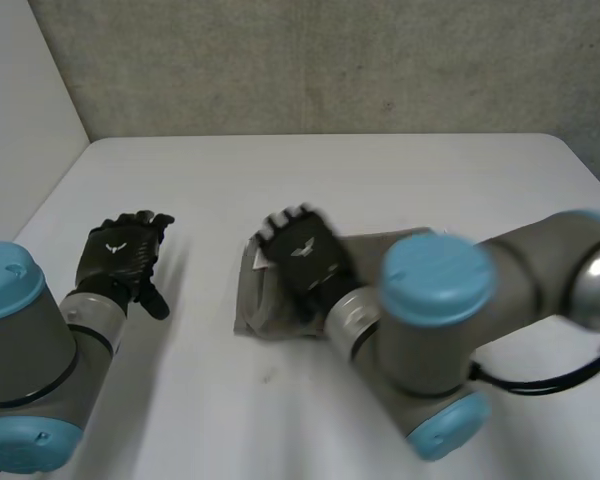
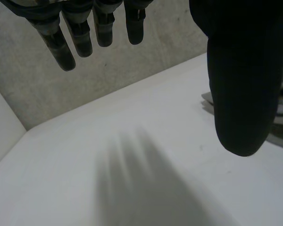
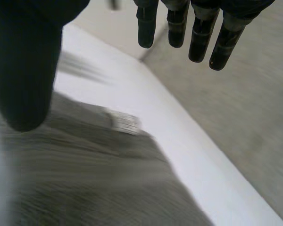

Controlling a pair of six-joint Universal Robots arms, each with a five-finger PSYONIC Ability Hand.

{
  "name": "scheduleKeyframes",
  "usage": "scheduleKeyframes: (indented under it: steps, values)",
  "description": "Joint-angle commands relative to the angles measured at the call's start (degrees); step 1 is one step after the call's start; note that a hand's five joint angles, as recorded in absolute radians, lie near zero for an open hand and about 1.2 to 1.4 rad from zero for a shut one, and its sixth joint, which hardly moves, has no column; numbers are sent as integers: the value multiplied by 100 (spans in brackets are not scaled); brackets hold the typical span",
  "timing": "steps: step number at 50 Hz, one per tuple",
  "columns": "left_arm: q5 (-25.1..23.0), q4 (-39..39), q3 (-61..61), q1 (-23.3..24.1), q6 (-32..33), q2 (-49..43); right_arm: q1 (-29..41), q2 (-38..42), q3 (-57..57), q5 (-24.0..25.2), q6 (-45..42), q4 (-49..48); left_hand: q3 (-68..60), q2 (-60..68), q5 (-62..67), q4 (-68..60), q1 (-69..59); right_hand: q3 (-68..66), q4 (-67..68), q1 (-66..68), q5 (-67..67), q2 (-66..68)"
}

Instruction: Fold the towel.

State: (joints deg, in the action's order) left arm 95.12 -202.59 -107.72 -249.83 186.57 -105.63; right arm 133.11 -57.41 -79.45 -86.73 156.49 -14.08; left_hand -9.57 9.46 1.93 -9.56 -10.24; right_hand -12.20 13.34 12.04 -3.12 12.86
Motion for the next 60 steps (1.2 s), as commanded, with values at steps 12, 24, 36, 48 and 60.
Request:
scheduleKeyframes:
  steps: [12, 24, 36, 48, 60]
  values:
    - [-151, 474, 1797, 1612, -156, -922, -2710, -947, -1977, 754, 1015, 741, -43, 54, -193, -44, 24, 220, -334, -204, 312, -286]
    - [-327, 651, 2440, 1815, -147, -1856, -3115, -851, -2593, 895, 988, -497, -43, 54, -193, -44, 24, -6764, 6651, 6780, -6672, 6698]
    - [235, 747, 2177, 1630, -129, -1540, -2801, -982, -1962, 1001, 304, -754, -43, 54, -193, -44, 24, -6780, 6666, 6796, -6688, 6714]
    - [384, 932, 1465, 1103, -164, -1013, -461, -68, -71, 957, 215, 20, -43, 54, -193, -44, 24, -6780, 6666, 6796, -6688, 6714]
    - [385, 941, 1377, 743, -191, -731, 268, 1066, 922, 756, 118, 432, -43, 54, -193, -44, 24, -1031, 918, 1047, -939, 965]
